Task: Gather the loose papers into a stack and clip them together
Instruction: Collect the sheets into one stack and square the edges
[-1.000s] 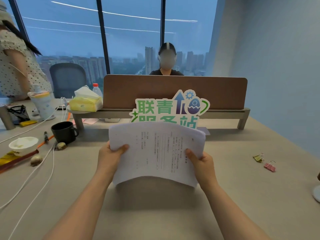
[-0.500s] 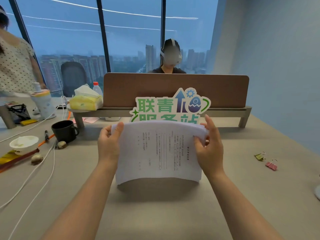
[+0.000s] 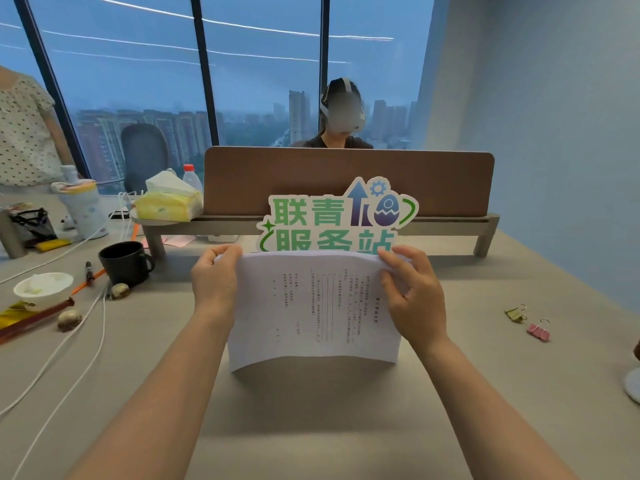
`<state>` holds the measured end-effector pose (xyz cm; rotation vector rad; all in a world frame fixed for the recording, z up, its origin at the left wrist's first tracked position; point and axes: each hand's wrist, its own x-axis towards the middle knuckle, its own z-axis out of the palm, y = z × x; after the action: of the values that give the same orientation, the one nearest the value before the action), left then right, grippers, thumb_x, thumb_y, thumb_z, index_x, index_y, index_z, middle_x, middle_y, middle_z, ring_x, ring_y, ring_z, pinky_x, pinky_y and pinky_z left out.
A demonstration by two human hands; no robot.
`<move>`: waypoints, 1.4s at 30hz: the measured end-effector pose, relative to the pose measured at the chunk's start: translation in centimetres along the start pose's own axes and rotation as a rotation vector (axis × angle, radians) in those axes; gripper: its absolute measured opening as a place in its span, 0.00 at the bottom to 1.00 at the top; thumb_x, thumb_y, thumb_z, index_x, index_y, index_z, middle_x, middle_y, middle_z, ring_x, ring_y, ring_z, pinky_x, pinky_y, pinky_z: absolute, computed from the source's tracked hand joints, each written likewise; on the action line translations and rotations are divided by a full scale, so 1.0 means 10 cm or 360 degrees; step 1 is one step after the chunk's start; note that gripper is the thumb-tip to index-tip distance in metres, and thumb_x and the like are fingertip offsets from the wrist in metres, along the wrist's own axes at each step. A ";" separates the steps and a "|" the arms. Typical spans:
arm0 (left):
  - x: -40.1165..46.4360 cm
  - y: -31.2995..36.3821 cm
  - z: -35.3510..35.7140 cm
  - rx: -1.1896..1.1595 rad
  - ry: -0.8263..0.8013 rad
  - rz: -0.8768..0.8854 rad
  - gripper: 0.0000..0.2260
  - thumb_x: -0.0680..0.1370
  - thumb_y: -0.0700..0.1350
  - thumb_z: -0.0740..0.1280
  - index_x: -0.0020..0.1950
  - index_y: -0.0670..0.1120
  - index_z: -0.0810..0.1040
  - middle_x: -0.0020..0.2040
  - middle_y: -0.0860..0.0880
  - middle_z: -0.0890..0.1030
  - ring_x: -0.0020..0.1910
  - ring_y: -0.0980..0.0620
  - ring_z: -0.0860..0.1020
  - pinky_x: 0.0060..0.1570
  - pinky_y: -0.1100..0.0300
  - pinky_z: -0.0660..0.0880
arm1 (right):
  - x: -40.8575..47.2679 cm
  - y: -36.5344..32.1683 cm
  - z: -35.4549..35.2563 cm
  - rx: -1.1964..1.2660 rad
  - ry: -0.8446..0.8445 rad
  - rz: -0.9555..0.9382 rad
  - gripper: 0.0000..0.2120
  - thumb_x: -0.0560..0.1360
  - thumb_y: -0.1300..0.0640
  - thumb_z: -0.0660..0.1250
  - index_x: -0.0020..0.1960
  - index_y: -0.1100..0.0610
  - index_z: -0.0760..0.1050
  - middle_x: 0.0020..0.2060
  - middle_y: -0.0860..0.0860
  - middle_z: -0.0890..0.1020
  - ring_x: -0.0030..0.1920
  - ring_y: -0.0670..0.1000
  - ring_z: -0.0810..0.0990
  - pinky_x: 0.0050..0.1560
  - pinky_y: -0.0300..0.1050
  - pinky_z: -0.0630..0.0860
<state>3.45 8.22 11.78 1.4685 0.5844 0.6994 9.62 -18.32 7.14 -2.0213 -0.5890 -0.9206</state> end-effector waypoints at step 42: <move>-0.15 -0.04 -0.07 -0.0179 -0.0282 0.0116 0.16 0.79 0.58 0.64 0.55 0.46 0.75 0.43 0.51 0.77 0.40 0.54 0.75 0.36 0.60 0.68 | -0.02 -0.04 -0.15 0.0459 0.0080 0.0217 0.19 0.77 0.56 0.67 0.67 0.46 0.71 0.59 0.46 0.78 0.57 0.48 0.79 0.47 0.41 0.82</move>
<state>1.97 7.56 11.25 1.4349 0.3516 0.6408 8.66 -19.41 7.80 -1.7514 -0.5171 -0.7561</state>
